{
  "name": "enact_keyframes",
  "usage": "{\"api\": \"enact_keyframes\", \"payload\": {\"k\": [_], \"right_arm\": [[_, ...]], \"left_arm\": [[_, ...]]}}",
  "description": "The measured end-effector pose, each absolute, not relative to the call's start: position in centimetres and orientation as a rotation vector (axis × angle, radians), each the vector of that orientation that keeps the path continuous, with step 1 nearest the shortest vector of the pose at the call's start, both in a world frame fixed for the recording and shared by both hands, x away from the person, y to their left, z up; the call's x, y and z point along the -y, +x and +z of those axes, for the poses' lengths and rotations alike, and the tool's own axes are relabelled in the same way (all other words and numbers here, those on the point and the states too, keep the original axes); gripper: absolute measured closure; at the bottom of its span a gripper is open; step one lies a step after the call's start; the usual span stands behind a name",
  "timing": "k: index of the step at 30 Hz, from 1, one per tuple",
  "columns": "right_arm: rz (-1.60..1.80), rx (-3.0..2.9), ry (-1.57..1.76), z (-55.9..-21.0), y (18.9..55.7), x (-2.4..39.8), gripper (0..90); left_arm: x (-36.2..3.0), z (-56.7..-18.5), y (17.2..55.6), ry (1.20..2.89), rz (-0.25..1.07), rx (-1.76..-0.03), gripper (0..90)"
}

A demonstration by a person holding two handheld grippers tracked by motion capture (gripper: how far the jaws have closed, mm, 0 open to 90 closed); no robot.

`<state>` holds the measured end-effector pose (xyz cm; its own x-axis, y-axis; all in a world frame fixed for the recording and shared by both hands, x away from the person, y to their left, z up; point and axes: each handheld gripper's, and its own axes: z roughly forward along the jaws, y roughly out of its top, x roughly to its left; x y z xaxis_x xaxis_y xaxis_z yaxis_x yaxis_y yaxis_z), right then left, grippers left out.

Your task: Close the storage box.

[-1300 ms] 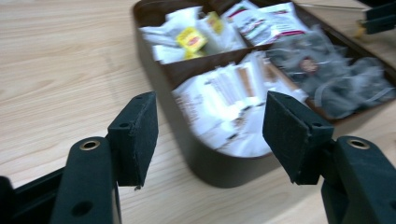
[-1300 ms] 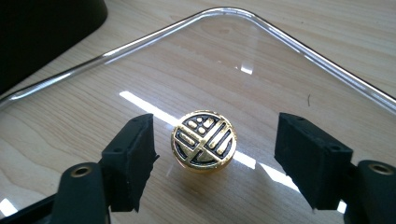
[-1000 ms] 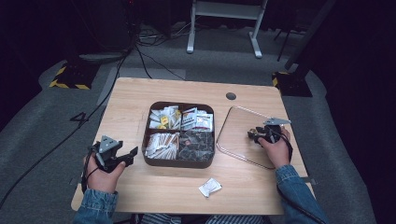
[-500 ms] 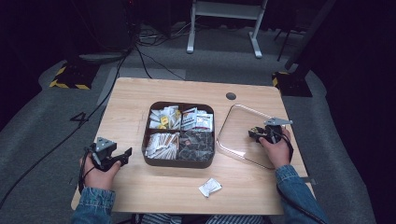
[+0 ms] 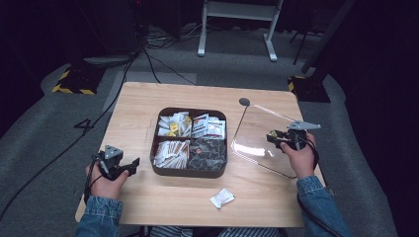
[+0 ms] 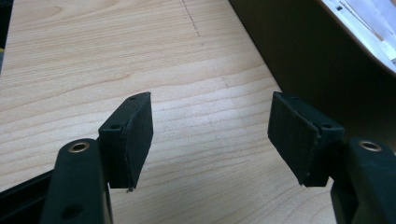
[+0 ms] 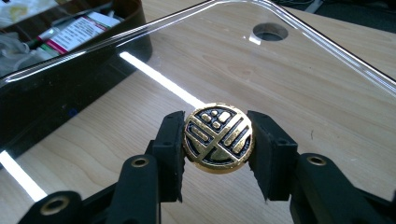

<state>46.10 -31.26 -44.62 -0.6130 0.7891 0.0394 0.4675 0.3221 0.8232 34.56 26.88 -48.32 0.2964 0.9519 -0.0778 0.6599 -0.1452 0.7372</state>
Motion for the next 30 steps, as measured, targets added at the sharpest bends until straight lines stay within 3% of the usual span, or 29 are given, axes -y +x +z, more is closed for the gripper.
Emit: {"api": "enact_keyframes", "payload": {"k": [19, 30], "right_arm": [[1.29, -2.279, 1.037, -40.2, 44.5, 29.5, 58.6], [1.331, -2.351, 0.945, -38.1, 44.1, 26.3, 58.6]], "left_arm": [[-25.6, -49.6, 35.1, 2.032, 0.505, -1.459, 23.5], [-25.4, -50.5, 35.0, 1.999, 0.533, -1.411, 16.8]]}}
